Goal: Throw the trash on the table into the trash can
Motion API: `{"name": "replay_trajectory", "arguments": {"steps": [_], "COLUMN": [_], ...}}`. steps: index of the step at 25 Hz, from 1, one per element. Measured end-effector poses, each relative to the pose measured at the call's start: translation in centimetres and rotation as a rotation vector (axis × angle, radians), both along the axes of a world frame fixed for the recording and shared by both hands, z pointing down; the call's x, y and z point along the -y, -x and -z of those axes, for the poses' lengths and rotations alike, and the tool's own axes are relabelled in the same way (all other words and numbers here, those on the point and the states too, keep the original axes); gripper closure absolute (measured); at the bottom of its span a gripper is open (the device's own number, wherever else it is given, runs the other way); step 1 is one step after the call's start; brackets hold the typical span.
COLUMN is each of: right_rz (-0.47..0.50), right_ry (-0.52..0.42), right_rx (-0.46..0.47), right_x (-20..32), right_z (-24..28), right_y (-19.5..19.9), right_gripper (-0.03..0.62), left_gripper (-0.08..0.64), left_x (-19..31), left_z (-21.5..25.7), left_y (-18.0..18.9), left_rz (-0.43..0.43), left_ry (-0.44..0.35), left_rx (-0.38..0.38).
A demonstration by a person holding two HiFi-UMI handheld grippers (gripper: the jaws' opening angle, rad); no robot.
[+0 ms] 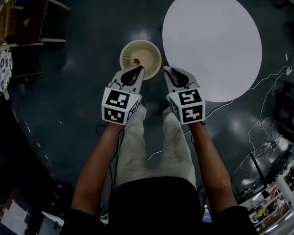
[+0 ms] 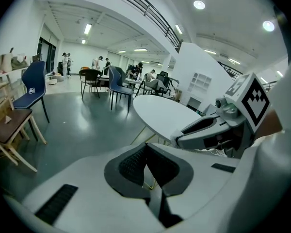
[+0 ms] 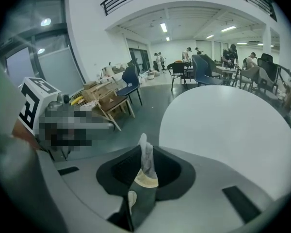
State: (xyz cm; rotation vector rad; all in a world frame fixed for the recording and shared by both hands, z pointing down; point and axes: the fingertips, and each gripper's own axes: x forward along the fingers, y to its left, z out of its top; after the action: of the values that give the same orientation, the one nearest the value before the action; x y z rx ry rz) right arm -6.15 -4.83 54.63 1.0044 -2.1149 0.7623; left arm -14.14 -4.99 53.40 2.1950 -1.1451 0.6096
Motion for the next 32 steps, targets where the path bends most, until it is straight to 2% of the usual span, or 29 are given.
{"name": "replay_trajectory", "arguments": {"steps": [7, 15, 23, 32], "right_rz": [0.03, 0.05, 0.016, 0.007], "right_ry": [0.028, 0.065, 0.096, 0.114], "right_rx": [0.002, 0.009, -0.021, -0.03], "right_x": [-0.6, -1.4, -1.0, 0.1], "right_z": [-3.0, -9.0, -16.3, -23.5], "right_y": [5.0, 10.1, 11.3, 11.6], "right_gripper": [0.508, 0.508, 0.508, 0.508], "left_gripper": [0.545, 0.545, 0.545, 0.545], "left_x": [-0.9, -1.9, -2.1, -2.0], "left_z": [-2.8, -8.7, -14.9, -23.0], "left_y": [4.5, 9.3, 10.7, 10.8], "left_rz": [0.027, 0.036, 0.01, -0.005], "left_ry": [0.025, 0.075, 0.098, 0.16], "left_rx": [-0.001, 0.012, 0.004, 0.012]}}
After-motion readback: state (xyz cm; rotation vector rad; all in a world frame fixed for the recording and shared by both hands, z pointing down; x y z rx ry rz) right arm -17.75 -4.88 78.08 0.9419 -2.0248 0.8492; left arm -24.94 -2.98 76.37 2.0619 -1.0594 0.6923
